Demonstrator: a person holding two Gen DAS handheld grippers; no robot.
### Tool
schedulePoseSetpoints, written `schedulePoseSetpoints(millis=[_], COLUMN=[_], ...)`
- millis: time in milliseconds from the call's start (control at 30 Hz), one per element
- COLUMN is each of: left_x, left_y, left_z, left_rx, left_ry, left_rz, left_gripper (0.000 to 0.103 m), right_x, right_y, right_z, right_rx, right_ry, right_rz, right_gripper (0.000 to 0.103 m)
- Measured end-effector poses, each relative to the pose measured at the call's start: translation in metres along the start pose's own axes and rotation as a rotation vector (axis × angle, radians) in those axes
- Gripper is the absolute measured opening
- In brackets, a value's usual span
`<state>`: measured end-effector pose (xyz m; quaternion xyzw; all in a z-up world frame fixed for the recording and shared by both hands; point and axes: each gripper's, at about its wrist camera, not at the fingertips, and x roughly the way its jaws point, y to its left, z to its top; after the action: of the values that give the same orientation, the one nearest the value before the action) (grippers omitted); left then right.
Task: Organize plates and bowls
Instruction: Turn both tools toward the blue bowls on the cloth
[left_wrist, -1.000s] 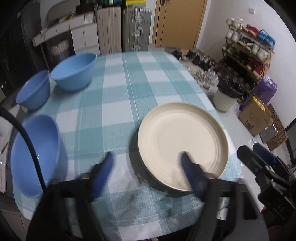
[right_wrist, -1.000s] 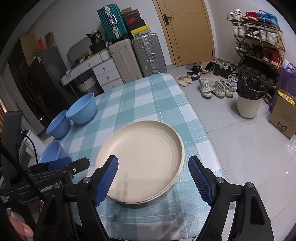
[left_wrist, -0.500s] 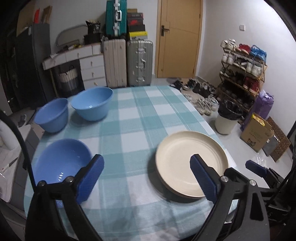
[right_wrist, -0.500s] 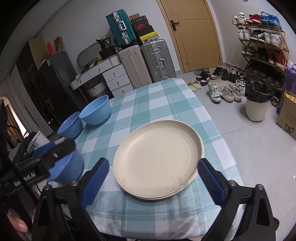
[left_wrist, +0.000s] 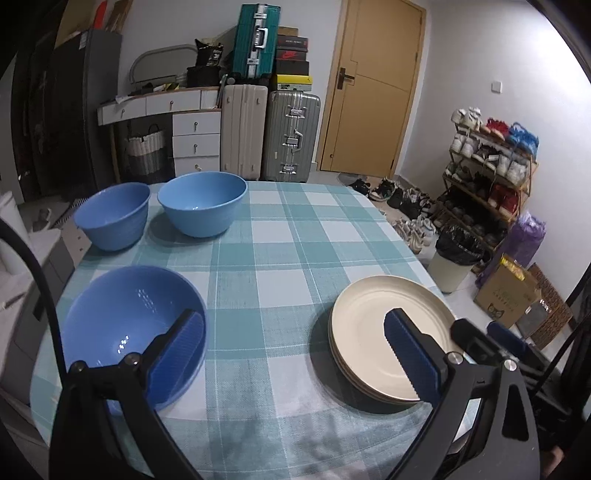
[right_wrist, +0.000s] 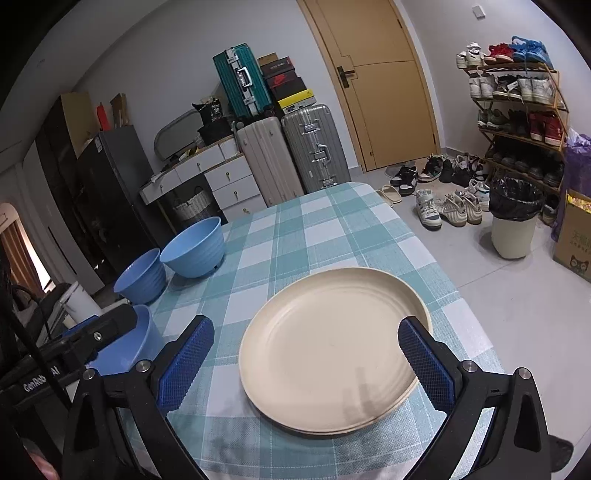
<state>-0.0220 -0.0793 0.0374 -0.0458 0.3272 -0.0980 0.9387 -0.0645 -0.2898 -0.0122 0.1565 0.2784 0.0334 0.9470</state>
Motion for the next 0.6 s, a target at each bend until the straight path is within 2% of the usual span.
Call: schedulePoseSetpoints(millis=[100,200,333,500,600], left_x=[-0.003,-0.011,-0.016,-0.013,-0.017], left_y=[-0.002,0.0,0.007,0.008,0.009], left_z=[-0.005,-0.006,-0.006,-0.008,-0.008], left_rx=[-0.004,-0.003,-0.027,-0.015,-0.005], left_ry=[-0.002,-0.041,-0.051,-0.041,-0.068], left_rz=[-0.009,0.02,0.021,0.07,0.09], left_gripper=[0.099,0.1,0.1,0.1,0.1], right_x=[0.001,-0.002,-0.006,-0.007,-0.007], right_y=[0.006,0.012,0.021,0.028,0.025], right_z=[-0.002,-0.005,-0.008,-0.011,-0.011], right_rx=[-0.023,-0.043,-0.082,-0.116,-0.1], right_ry=[0.005,-0.017,-0.033,-0.027,-0.021], right_rz=[0.008,0.005,0.015,0.013,0.022], right_gripper=[0.102,0.102,0.102,0.102,0.102])
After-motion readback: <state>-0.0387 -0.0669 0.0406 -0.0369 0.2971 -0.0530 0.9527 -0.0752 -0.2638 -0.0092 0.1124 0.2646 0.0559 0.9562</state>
